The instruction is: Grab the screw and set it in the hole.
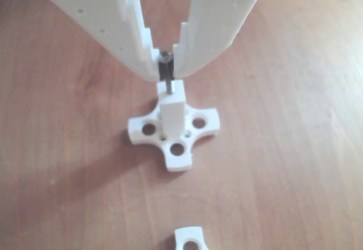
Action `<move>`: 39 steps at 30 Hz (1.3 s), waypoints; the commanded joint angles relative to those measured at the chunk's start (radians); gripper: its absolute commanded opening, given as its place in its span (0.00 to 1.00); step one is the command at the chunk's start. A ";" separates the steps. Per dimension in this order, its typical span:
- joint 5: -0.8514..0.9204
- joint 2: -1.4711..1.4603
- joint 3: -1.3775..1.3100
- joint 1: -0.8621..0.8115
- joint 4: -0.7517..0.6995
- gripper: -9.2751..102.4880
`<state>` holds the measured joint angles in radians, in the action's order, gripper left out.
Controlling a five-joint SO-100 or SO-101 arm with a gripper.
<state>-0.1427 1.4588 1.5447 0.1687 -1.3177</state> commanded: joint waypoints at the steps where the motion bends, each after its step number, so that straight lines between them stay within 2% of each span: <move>1: -0.006 0.012 -0.078 0.012 0.009 0.04; 19: -0.006 0.002 -0.074 0.012 0.005 0.04; 25: -0.014 0.002 -0.092 0.012 -0.028 0.09; 39: -0.015 0.002 -0.095 0.017 -0.032 0.10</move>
<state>-0.1534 1.4404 1.5355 0.1749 -1.3438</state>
